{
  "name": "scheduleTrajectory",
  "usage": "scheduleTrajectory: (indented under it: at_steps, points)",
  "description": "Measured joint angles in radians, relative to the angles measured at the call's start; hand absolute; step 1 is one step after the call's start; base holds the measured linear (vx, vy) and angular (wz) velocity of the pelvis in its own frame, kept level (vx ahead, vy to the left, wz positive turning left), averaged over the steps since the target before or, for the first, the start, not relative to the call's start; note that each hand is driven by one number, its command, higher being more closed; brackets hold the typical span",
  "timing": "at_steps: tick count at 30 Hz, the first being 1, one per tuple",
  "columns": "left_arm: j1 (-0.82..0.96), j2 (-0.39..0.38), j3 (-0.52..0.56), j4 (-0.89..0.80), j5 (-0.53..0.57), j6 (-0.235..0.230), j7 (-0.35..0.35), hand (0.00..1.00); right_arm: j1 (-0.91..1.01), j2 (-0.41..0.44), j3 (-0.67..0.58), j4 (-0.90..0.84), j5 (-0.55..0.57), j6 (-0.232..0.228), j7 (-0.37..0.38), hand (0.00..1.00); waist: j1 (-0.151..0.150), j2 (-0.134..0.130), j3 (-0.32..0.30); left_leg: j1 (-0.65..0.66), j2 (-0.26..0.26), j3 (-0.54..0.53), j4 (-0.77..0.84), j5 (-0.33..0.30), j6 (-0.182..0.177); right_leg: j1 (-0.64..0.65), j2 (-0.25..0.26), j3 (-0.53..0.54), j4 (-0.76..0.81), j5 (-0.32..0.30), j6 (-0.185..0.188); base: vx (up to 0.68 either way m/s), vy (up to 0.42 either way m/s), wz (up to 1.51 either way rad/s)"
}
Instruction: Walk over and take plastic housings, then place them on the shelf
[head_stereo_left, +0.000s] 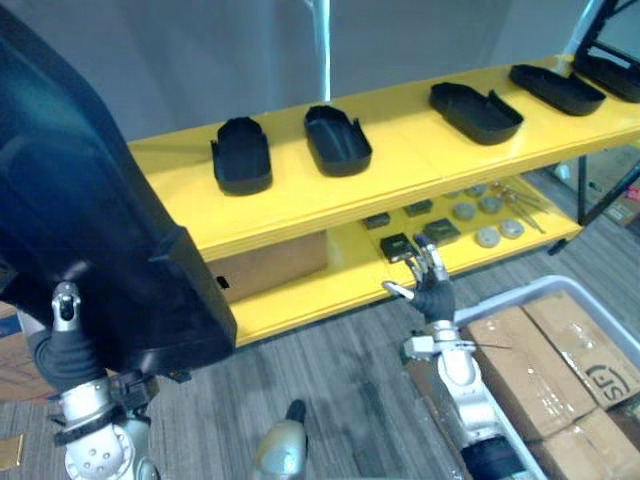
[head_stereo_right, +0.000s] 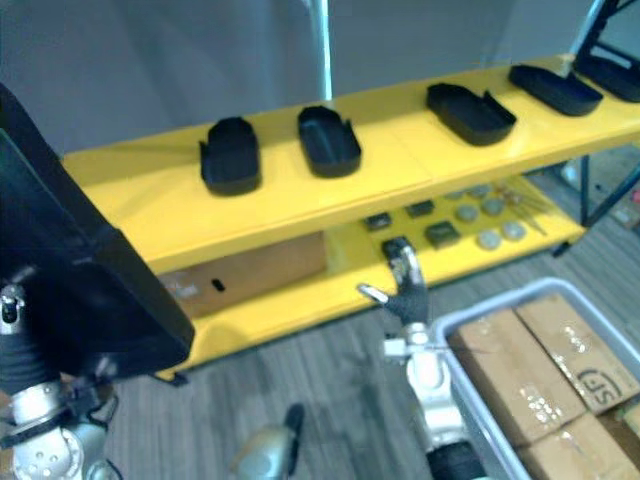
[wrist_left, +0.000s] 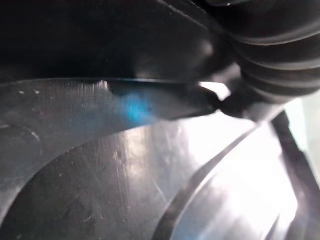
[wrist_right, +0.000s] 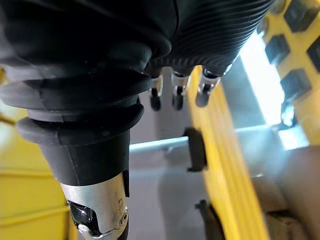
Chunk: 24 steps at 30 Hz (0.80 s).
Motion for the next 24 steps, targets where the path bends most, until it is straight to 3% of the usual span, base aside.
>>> scheduleTrajectory:
  at_steps: [1,3,5,7,10,11,13,14,15,17,19,24]
  points:
    - [-0.007,0.004,-0.005,0.002,0.010,0.007,0.004,1.00,0.001,0.008,0.000,-0.003,0.000,-0.010,-0.001,0.00,-0.010,-0.005,-0.003,0.003,-0.004,0.001,0.020,-0.032,0.002,-0.018,-0.007,0.041,0.064,0.044,-0.077,0.15,0.202,0.03]
    - [-0.025,0.023,-0.007,0.002,0.036,0.025,0.015,1.00,0.003,0.008,-0.006,-0.003,0.000,-0.011,0.001,0.00,-0.028,0.001,-0.009,0.029,0.000,-0.009,0.000,-0.048,0.022,-0.133,-0.021,0.190,0.249,0.161,-0.155,0.14,0.231,0.13]
    - [-0.073,0.066,-0.019,0.008,0.036,0.046,0.038,1.00,0.003,0.016,-0.036,-0.008,0.000,-0.014,0.019,0.00,-0.057,0.001,-0.008,0.059,0.000,-0.056,-0.034,-0.049,0.039,-0.222,0.032,0.299,0.374,0.081,-0.116,0.17,0.113,0.41]
    - [-0.156,0.069,-0.056,0.040,0.034,0.057,0.067,1.00,0.028,0.014,-0.100,-0.089,0.000,-0.017,0.040,0.00,-0.107,0.003,-0.009,0.097,-0.020,-0.135,-0.080,-0.046,0.047,-0.280,0.180,0.394,0.299,-0.020,-0.151,0.20,0.059,0.88]
    - [-0.215,0.049,-0.124,0.098,0.036,0.061,0.090,1.00,0.058,-0.002,-0.154,-0.184,0.000,-0.037,0.040,0.00,-0.163,0.008,-0.013,0.118,-0.052,-0.241,-0.100,-0.048,0.050,-0.394,0.294,0.542,0.208,-0.022,-0.158,0.21,-0.010,1.24]
    - [-0.211,0.048,-0.142,0.105,0.036,0.062,0.092,1.00,0.068,-0.008,-0.157,-0.195,0.000,-0.038,0.039,0.00,-0.166,0.006,-0.014,0.128,-0.058,-0.252,-0.099,-0.044,0.041,-0.399,0.296,0.550,0.176,-0.012,-0.158,0.27,-0.120,1.09]
    - [-0.186,0.050,-0.172,0.103,0.048,0.063,0.093,1.00,0.077,-0.021,-0.157,-0.208,-0.002,-0.047,0.035,0.00,-0.161,-0.021,-0.030,0.138,-0.098,-0.286,-0.086,-0.071,0.025,-0.399,0.264,0.552,0.066,0.108,-0.158,0.33,-0.198,0.87]
    - [-0.172,0.024,-0.192,0.103,0.063,0.066,0.092,1.00,0.068,-0.043,-0.157,-0.206,-0.011,-0.047,0.019,0.00,-0.160,0.001,-0.038,0.139,-0.090,-0.291,-0.068,-0.088,0.013,-0.368,0.262,0.518,0.060,0.120,-0.135,0.32,-0.215,0.85]
    - [-0.153,0.006,-0.210,0.095,0.068,0.067,0.089,1.00,0.050,-0.072,-0.158,-0.207,-0.047,-0.048,-0.009,0.00,-0.152,0.035,-0.057,0.137,-0.056,-0.243,-0.066,-0.099,0.011,-0.334,0.283,0.482,0.011,0.129,-0.146,0.31,-0.192,0.73]
    - [-0.149,0.009,-0.207,0.093,0.074,0.067,0.087,1.00,-0.007,-0.117,-0.161,-0.208,-0.064,-0.048,-0.029,0.00,-0.123,0.063,-0.074,0.147,-0.020,-0.213,-0.105,-0.096,0.006,-0.306,0.312,0.469,-0.040,0.136,-0.158,0.24,-0.132,0.28]
    - [-0.154,0.010,-0.204,0.093,0.074,0.067,0.085,1.00,-0.054,-0.138,-0.181,-0.209,-0.072,-0.048,-0.043,0.00,-0.121,0.066,-0.076,0.160,-0.014,-0.211,-0.134,-0.080,-0.009,-0.294,0.316,0.453,-0.064,0.137,-0.160,0.17,-0.083,0.20]
    - [-0.156,0.011,-0.201,0.094,0.065,0.066,0.086,1.00,-0.066,-0.138,-0.268,-0.208,-0.077,-0.047,-0.095,0.00,-0.120,0.066,-0.076,0.163,-0.023,-0.185,-0.143,-0.075,-0.006,-0.275,0.307,0.451,-0.097,0.139,-0.160,0.08,0.024,0.05]
